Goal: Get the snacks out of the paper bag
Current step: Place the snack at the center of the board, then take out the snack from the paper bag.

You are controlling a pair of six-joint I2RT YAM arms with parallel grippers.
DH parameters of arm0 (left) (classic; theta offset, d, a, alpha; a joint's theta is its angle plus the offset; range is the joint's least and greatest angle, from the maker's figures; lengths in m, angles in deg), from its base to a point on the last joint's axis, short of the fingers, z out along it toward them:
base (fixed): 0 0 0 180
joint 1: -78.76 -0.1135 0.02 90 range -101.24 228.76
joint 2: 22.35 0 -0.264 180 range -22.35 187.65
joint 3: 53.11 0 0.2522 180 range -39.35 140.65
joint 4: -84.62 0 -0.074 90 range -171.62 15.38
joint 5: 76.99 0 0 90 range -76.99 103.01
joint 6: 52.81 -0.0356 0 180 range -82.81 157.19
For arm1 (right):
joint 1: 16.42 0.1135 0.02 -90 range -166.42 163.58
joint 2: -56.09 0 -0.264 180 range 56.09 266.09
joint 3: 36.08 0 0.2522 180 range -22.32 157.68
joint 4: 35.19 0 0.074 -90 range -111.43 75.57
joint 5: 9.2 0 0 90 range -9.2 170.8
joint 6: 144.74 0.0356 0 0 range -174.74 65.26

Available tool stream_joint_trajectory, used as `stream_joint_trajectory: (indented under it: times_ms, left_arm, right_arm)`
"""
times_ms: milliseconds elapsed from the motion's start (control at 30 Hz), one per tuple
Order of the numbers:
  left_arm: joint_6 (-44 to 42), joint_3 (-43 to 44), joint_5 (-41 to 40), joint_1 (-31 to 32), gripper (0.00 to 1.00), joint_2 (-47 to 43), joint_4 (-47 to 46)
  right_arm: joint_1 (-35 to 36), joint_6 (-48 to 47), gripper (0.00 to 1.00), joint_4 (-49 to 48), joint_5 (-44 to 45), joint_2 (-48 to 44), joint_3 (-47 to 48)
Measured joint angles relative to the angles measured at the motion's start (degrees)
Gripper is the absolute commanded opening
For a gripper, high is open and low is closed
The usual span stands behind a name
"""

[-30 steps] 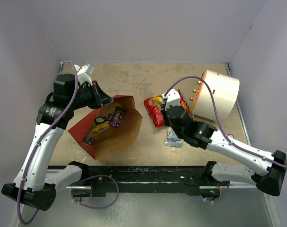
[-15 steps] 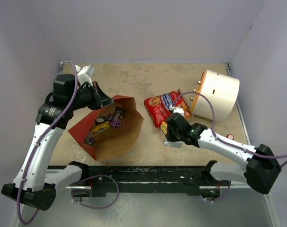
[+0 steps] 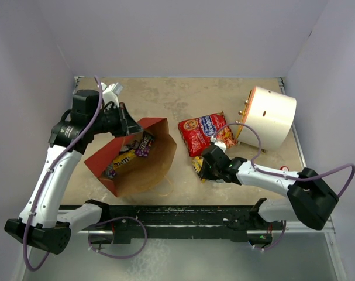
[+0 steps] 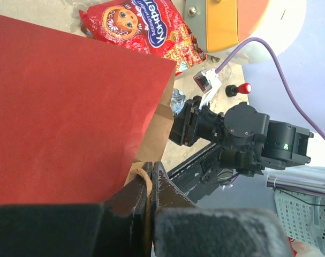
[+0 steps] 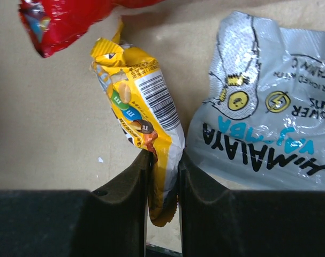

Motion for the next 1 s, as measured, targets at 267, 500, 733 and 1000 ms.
stream_joint_trajectory:
  times_ms: [267,500,733,1000]
  left_arm:
    - [0.76,0.17,0.35,0.00,0.00,-2.36,-0.48]
    - [2.91,-1.03,0.09,0.00,0.00,-6.78,-2.71]
    - [4.81,-3.67,-0.66,0.00,0.00,-9.18,-4.42]
    - [6.08,-5.14,-2.14,0.00,0.00,-10.12,-4.83]
  right_arm:
    - [0.00,4.83,0.71,8.90,3.65,-6.56,-0.09]
    - [0.00,-3.61,0.84,7.82,3.19,-22.58,0.20]
    - [0.00,-14.10,0.84,6.38,3.15,-20.22,5.68]
    - [1.36,-44.41,0.82,-6.54,-15.28,-15.67,11.89]
